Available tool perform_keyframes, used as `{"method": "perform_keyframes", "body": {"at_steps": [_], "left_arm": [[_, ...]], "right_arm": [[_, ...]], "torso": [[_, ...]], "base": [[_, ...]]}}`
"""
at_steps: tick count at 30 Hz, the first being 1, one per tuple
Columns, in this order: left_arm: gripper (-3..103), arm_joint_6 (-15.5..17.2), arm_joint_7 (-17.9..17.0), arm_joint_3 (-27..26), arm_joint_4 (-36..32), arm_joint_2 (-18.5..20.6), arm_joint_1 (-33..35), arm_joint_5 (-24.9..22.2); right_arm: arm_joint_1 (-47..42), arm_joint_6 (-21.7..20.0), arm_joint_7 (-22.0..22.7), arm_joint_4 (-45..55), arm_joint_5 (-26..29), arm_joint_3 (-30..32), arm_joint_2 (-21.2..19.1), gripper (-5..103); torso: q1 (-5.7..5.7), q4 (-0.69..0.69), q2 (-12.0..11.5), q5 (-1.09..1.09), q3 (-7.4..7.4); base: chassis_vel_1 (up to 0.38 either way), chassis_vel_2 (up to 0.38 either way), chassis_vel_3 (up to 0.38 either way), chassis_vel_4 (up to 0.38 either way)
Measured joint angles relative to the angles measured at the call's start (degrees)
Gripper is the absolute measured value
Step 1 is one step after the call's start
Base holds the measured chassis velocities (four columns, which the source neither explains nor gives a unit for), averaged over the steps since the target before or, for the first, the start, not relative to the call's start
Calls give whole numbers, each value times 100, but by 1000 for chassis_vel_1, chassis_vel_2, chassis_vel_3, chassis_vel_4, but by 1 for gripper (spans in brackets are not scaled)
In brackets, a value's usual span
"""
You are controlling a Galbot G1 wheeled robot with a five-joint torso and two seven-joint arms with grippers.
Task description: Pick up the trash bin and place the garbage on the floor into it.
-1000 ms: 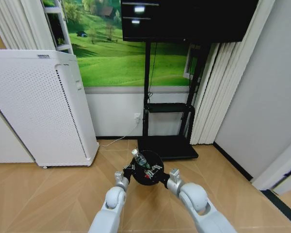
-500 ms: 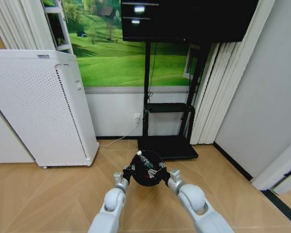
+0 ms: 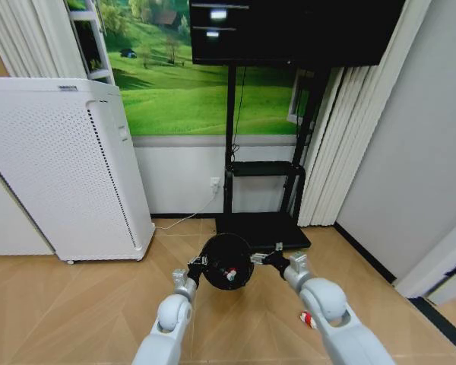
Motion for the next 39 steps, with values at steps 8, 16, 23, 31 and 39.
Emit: {"method": "perform_keyframes", "body": {"at_steps": [8, 16, 23, 31, 39], "left_arm": [[3, 124, -1, -307, -477, 315, 194, -110], [3, 179, 159, -676, -888, 354, 360, -51], [3, 108, 332, -876, -1171, 284, 503, 42], [3, -28, 608, -1251, -1469, 166, 772, 306], [3, -42, 669, -1431, -1567, -38, 789, 393]], "right_arm": [[-419, -380, 823, -843, 483, -13, -104, 100], [-314, -656, 1523, -2234, 947, -290, 99, 100], [-94, -656, 1784, -2837, 1036, -293, 72, 100], [143, -649, 1979, -3230, 1228, -287, -283, 100], [433, -639, 1954, -4003, 1277, -400, -305, 100]], "torso": [[0, -2, 0, 1, 0], [0, 0, 0, 0, 0], [0, -1, 0, 2, 0], [0, -1, 0, 0, 0], [0, -2, 0, 1, 0]], "base": [[0, 0, 0, 0], [0, 0, 0, 0], [0, 0, 0, 0], [0, 0, 0, 0], [0, 0, 0, 0]]}}
